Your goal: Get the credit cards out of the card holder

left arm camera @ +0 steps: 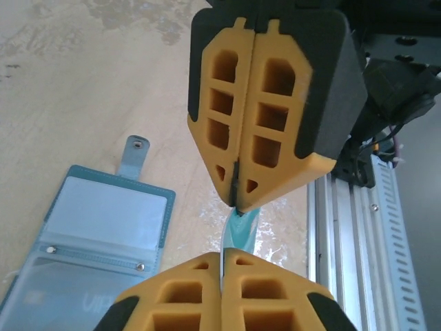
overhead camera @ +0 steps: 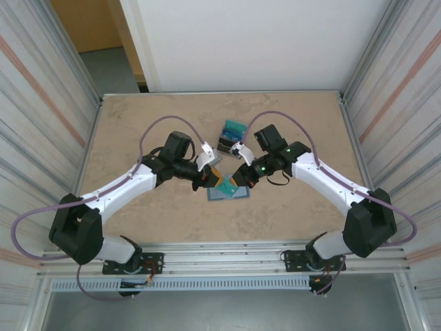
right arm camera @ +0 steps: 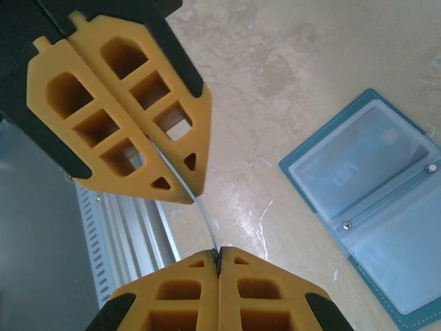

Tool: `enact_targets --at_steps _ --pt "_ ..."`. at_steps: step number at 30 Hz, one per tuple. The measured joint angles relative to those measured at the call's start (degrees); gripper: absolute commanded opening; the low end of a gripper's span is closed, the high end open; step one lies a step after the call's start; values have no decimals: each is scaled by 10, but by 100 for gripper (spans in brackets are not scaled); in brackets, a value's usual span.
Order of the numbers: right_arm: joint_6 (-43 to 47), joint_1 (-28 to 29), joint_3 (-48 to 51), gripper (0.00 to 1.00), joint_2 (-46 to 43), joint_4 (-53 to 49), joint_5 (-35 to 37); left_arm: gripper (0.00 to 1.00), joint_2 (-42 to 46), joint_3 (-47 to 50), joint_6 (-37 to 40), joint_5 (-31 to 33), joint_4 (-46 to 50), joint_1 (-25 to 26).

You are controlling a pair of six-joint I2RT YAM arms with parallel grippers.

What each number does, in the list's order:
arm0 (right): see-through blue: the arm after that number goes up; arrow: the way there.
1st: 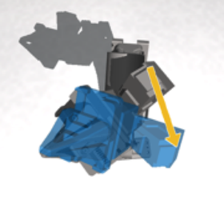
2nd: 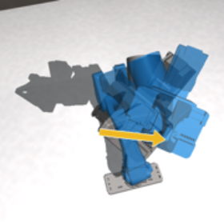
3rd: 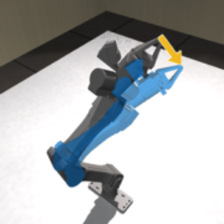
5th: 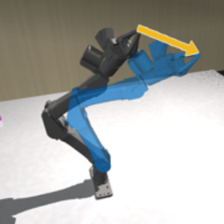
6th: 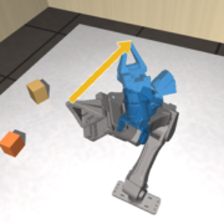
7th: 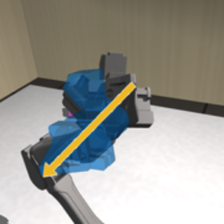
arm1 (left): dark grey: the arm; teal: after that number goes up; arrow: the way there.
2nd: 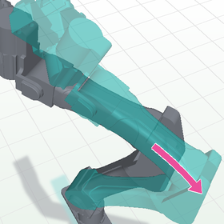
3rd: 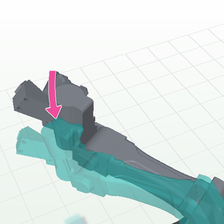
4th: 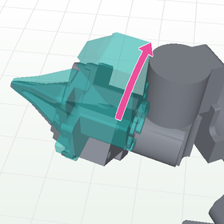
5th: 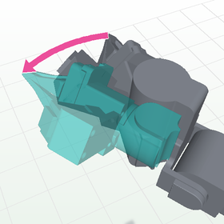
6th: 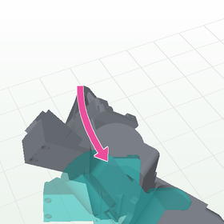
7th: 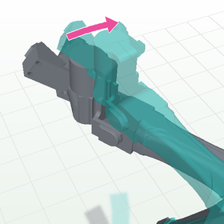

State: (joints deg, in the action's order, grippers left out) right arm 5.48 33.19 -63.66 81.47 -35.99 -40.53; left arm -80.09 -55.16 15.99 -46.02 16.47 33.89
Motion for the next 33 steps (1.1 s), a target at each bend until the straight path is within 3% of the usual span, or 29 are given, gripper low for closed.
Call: enact_targets --at_steps 4,7,9,16,23,33 --pt "2 -1 0 0 -1 -1 -3 0 0 0 -1 -7 0 0" --pt "-1 -3 0 29 -1 1 -3 0 0 0 -2 -6 -1 0" --pt "-5 -11 0 36 -2 12 -13 0 2 2 -4 -2 -5 3" --pt "-53 -52 67 44 -75 93 -37 0 49 30 -36 21 -42 5" --pt "-83 -54 124 45 -169 137 -24 0 83 30 -53 24 -38 8" --pt "-45 40 78 42 -154 91 44 0 66 -26 -1 32 50 55"
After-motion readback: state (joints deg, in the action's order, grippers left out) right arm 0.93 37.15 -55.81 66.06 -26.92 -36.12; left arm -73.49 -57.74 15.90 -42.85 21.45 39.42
